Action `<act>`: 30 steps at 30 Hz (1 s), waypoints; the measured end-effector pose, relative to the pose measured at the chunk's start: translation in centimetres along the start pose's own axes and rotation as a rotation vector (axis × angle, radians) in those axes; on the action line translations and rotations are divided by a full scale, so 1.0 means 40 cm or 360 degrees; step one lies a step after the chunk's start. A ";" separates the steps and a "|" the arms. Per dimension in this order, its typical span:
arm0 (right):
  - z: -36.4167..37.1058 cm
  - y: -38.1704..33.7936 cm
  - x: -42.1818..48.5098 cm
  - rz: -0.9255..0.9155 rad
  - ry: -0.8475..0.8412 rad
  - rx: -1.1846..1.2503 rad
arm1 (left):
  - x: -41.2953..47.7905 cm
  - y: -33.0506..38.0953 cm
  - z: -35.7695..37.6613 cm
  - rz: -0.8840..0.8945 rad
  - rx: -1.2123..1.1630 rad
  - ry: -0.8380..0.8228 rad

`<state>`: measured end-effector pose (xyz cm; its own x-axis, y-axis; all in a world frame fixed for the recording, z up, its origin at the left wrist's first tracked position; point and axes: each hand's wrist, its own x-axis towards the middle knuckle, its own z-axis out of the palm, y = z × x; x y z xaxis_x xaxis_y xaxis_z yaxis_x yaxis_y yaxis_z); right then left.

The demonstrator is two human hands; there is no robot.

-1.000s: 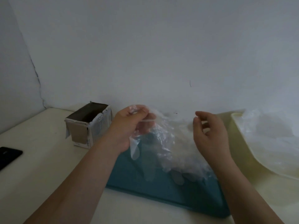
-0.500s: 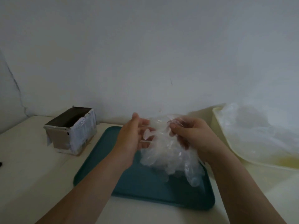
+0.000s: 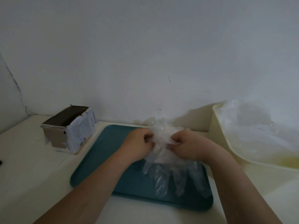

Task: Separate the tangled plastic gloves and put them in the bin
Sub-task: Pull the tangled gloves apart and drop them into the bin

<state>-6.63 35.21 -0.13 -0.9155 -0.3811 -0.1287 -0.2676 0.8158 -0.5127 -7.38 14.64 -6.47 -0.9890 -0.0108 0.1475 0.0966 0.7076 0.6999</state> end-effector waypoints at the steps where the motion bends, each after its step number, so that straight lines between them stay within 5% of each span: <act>1: 0.010 -0.008 0.003 -0.0026 -0.0034 -0.0001 | 0.004 -0.013 -0.011 -0.0006 -0.0039 0.0071; 11: -0.010 -0.048 -0.017 -0.0507 0.0341 0.0413 | -0.032 -0.004 -0.135 0.0240 -0.0163 0.0514; 19: 0.002 -0.065 -0.027 -0.0805 0.0500 0.0100 | -0.071 0.060 -0.184 0.0478 -0.0467 0.0231; 23: 0.006 -0.087 -0.033 -0.0877 0.0515 0.0256 | -0.076 0.070 -0.199 0.0551 -0.0508 0.0109; 30: 0.008 -0.060 -0.022 -0.0674 0.0597 0.0349 | -0.065 0.030 -0.243 0.0223 -0.0739 0.0164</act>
<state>-5.09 33.45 0.94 -0.7969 -0.4416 0.4123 -0.6004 0.5026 -0.6221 -3.62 8.64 0.80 -0.9490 -0.0247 0.3145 0.2907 0.3183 0.9023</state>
